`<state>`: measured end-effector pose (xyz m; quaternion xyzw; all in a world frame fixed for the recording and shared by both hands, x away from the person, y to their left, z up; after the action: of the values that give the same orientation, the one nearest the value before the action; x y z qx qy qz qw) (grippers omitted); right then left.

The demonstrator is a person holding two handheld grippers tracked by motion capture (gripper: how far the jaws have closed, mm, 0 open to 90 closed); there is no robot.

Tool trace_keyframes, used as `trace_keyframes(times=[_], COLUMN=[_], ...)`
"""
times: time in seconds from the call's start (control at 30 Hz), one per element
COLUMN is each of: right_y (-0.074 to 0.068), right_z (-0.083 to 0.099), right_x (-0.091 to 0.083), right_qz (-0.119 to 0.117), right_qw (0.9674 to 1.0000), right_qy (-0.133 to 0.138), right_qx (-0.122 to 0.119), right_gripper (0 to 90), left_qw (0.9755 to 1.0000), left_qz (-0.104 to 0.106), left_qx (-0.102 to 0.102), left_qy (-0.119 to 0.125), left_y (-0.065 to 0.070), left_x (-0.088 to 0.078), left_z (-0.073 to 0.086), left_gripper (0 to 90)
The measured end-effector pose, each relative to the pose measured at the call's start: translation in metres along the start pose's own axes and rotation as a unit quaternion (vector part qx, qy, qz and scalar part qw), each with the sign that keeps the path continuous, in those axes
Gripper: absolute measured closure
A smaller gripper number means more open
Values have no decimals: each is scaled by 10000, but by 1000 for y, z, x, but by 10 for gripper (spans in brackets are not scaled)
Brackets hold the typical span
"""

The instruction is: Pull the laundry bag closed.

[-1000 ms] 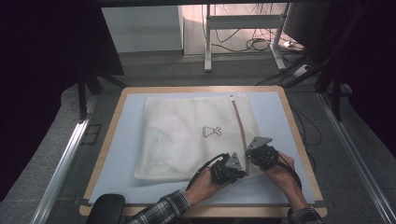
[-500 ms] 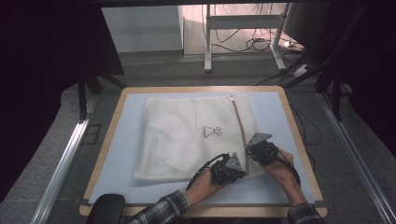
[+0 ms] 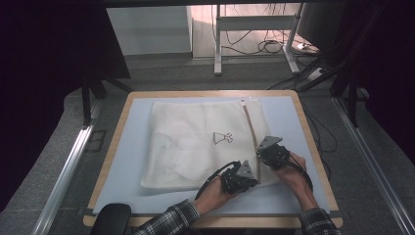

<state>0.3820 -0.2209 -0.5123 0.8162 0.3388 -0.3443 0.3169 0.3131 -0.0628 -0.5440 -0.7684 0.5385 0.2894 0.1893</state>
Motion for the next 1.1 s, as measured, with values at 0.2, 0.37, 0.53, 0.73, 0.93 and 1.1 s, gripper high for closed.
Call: trace_keyframes(times=[0.2,0.37,0.53,0.73,0.93,1.1], right_y=[3,8,11,18,24,28], right_z=[-2,-6,-8,-13,-18,-22], right_x=[2,6,10,14,20,24], right_qz=[43,108,131,170,169,201], right_qw=[10000,9999,9999,9998,9998,9997], right_qy=[8,12,-10,-1,-49,-59], right_qx=[-14,-43,-103,-56,-76,-95], right_gripper=[862,861,855,850,848,850], left_qw=[10000,10000,10000,10000,10000,10000], left_qz=[-1,11,9,-2,2,-9], left_qx=[-2,-41,7,-2,-1,18], left_qy=[5,36,5,3,1,2], left_y=[0,0,0,1,1,1], left_x=[0,1,0,0,0,0], left_z=[0,0,0,0,0,0], left_gripper=[900,900,900,900,900,900])
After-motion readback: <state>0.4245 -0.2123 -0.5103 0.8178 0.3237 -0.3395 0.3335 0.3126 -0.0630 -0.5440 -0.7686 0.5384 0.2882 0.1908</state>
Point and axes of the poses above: each handheld gripper's, and its own axes: x roughly forward along the jaws, z roughly out of its underside, y roughly to its right, the point moved 1 cm from there along x, roughly forward along the jaws, and after that the axes turned 2 degrees about -z, right-handed, at the moved point
